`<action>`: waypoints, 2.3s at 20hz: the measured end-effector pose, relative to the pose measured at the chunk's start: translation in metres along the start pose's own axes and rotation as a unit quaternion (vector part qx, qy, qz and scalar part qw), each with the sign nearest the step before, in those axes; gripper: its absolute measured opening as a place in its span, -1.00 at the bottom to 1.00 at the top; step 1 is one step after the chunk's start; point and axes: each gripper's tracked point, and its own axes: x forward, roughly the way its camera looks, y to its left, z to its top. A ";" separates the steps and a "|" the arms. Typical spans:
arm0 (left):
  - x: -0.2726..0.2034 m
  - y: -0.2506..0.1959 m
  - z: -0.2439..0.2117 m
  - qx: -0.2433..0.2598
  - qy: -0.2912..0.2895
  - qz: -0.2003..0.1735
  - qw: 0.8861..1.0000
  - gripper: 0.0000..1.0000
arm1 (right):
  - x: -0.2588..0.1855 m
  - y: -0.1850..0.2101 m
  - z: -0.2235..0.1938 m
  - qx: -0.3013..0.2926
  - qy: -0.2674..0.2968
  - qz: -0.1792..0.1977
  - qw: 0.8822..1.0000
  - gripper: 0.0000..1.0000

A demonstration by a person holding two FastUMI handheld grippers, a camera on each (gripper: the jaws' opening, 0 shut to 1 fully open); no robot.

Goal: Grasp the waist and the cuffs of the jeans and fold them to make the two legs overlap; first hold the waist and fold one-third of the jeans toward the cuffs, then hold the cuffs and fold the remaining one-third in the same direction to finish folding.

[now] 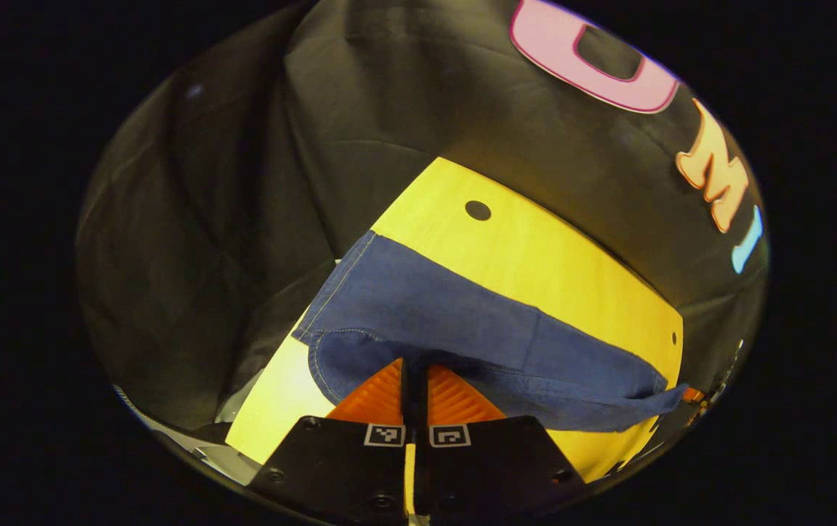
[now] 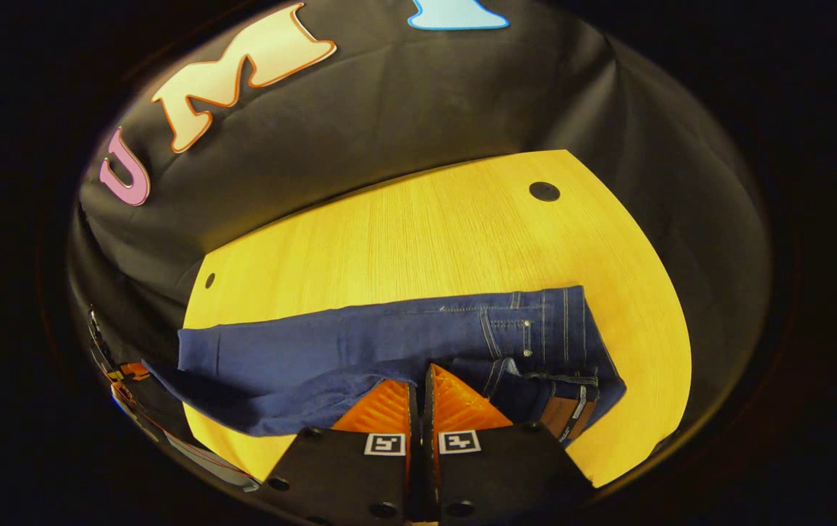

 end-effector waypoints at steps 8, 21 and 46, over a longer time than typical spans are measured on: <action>0.079 -0.005 0.023 0.030 -0.014 0.048 0.998 -1.00 | 0.084 0.004 0.020 -0.014 0.027 -0.005 1.000 -0.95; 0.068 -0.011 0.058 0.054 -0.115 0.038 0.991 0.94 | 0.037 -0.030 0.121 0.093 -0.163 0.021 0.982 0.97; 0.032 -0.026 0.068 0.081 -0.183 0.016 0.980 0.91 | 0.052 -0.182 -0.018 0.240 -0.062 -0.006 0.969 0.79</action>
